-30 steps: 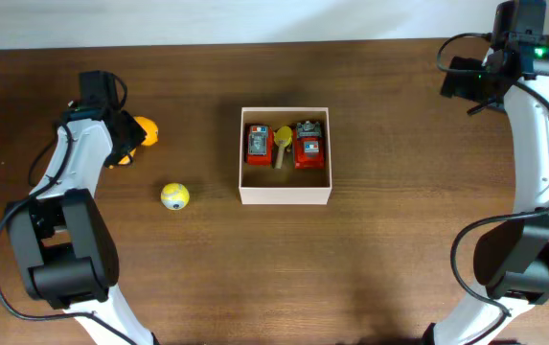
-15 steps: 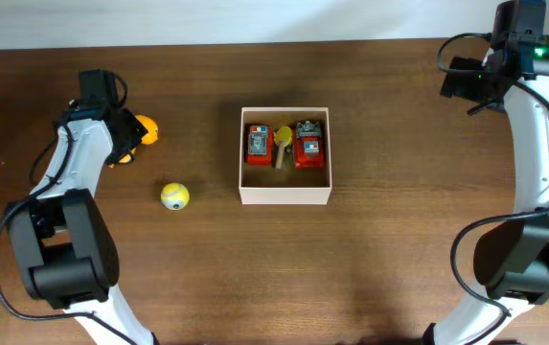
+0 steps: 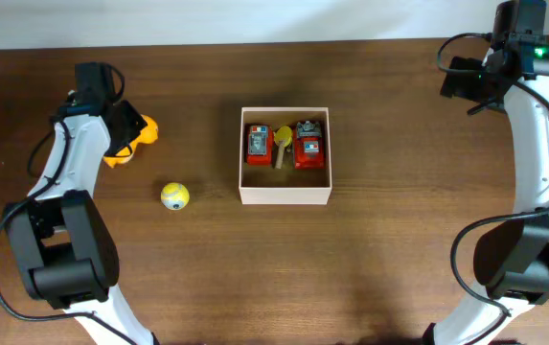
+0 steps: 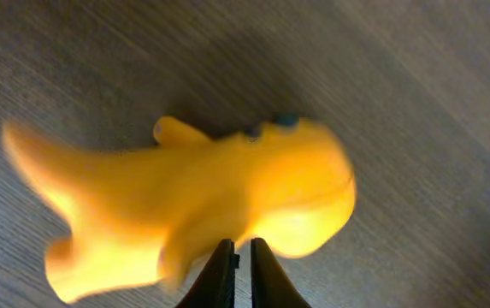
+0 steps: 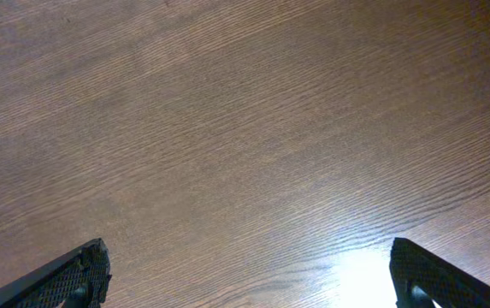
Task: Pack container
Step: 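Lower the left gripper and grasp the orange dinosaur's body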
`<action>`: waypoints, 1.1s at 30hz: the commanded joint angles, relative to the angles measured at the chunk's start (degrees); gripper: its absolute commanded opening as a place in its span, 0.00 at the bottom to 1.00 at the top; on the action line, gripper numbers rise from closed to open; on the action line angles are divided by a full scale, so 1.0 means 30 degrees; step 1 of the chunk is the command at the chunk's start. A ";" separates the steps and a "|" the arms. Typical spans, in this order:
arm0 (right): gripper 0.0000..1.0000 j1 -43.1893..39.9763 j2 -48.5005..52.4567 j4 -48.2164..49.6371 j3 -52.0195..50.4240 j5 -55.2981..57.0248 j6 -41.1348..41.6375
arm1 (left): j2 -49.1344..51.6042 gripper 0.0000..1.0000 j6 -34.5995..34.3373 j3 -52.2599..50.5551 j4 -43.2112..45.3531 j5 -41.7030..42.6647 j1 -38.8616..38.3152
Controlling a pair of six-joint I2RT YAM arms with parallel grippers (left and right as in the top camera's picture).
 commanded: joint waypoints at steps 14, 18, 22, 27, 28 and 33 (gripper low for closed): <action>0.99 -0.0073 0.0102 0.0000 -0.0022 0.0168 0.0219 | 0.0080 0.44 0.1617 0.3053 -0.3716 0.0277 -0.0408; 0.99 -0.0073 0.0102 0.0000 -0.0022 0.0168 0.0219 | 0.0058 0.45 0.1581 0.3053 -0.5173 0.0262 -0.0423; 0.99 -0.0073 0.0102 -0.0007 -0.0022 0.0168 0.0219 | 0.0066 0.45 0.1588 0.3045 -0.4983 -0.0277 -0.0423; 0.99 -0.0073 0.0102 -0.0007 -0.0022 0.0168 0.0219 | 0.0146 0.44 0.1588 0.3045 -0.4481 -0.0925 -0.0423; 0.99 -0.0073 0.0102 0.0000 -0.0022 0.0168 0.0219 | 0.0204 0.45 0.1588 0.3045 -0.4488 -0.0991 -0.0415; 0.99 -0.0073 0.0102 -0.0007 -0.0022 0.0168 0.0219 | 0.0641 0.44 0.1581 0.2929 -0.4495 -0.1421 -0.0401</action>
